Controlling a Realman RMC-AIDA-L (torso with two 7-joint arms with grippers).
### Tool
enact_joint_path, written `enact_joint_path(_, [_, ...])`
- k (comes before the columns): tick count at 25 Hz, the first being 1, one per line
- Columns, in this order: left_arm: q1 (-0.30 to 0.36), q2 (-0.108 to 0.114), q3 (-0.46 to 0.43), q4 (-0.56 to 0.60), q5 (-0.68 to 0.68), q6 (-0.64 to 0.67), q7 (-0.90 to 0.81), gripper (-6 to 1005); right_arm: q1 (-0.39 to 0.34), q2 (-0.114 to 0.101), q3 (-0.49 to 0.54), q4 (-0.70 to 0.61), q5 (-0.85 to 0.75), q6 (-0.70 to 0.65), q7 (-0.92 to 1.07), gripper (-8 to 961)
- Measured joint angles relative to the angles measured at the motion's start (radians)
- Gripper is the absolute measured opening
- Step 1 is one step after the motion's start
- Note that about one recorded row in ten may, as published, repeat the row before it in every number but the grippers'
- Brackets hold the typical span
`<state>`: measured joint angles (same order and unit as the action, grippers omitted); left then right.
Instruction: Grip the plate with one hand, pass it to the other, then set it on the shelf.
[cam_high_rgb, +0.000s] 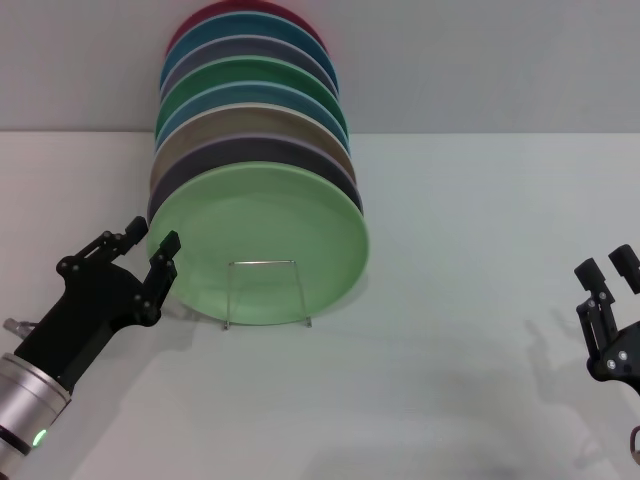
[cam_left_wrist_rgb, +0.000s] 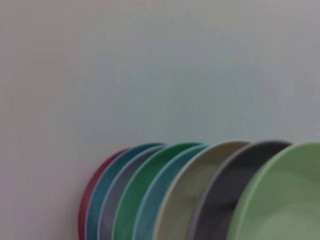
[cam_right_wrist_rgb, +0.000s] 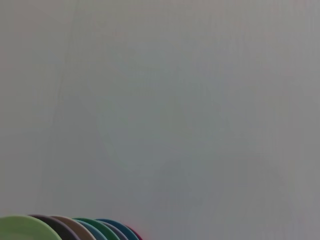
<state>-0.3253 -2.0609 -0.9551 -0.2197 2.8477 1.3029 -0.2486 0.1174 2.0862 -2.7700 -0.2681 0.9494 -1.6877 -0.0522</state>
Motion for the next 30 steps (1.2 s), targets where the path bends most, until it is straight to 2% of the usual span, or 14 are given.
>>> enact_joint_path(6, [0.045,0.004,-0.057,0.0,-0.002,0.158,-0.029,412,0.003,0.0,0.0,0.0,0.0,0.014,0.0,293])
enact_joint_path(8, [0.087,0.013,-0.116,0.008,-0.003,0.311,-0.129,458,0.005,0.0,0.004,0.0,0.002,0.016,0.0,293])
enact_joint_path(9, [0.087,0.013,-0.116,0.008,-0.003,0.311,-0.129,481,0.005,0.0,0.004,0.0,0.002,0.016,0.0,293])
enact_joint_path(12, [0.119,0.016,-0.188,0.015,-0.003,0.429,-0.252,535,0.008,-0.002,0.031,0.0,0.009,0.017,0.002,292])
enact_joint_path(13, [0.123,0.015,-0.203,0.016,-0.003,0.445,-0.271,542,0.011,-0.004,0.07,-0.001,0.011,0.02,0.02,292])
enact_joint_path(15, [0.123,0.015,-0.203,0.016,-0.003,0.445,-0.271,557,0.014,-0.005,0.091,0.0,0.011,0.021,0.039,292])
enact_joint_path(17, [0.125,0.005,-0.261,0.04,-0.002,0.448,-0.296,573,0.028,-0.013,0.125,0.01,0.012,0.024,0.108,292])
enact_joint_path(18, [0.123,0.003,-0.273,0.049,-0.002,0.444,-0.298,580,0.053,-0.028,0.145,0.039,0.012,0.03,0.231,293])
enact_joint_path(19, [0.123,0.003,-0.273,0.049,-0.002,0.444,-0.298,588,0.053,-0.028,0.145,0.039,0.012,0.03,0.231,293])
enact_joint_path(20, [0.117,0.0,-0.304,0.064,-0.002,0.43,-0.301,596,0.079,-0.041,0.165,0.087,0.012,0.027,0.383,293])
enact_joint_path(22, [0.115,-0.001,-0.333,0.064,-0.002,0.414,-0.302,611,0.088,-0.042,0.178,0.109,0.012,0.019,0.436,293])
enact_joint_path(23, [0.114,-0.001,-0.344,0.065,-0.002,0.406,-0.302,618,0.099,-0.036,0.227,0.15,0.012,-0.011,0.504,293])
enact_joint_path(24, [0.113,-0.001,-0.353,0.065,-0.002,0.394,-0.302,626,0.101,-0.026,0.284,0.171,0.012,-0.038,0.508,481])
enact_joint_path(30, [0.11,-0.001,-0.4,0.06,-0.002,0.347,-0.292,829,0.101,-0.015,0.382,0.18,0.012,-0.041,0.508,572])
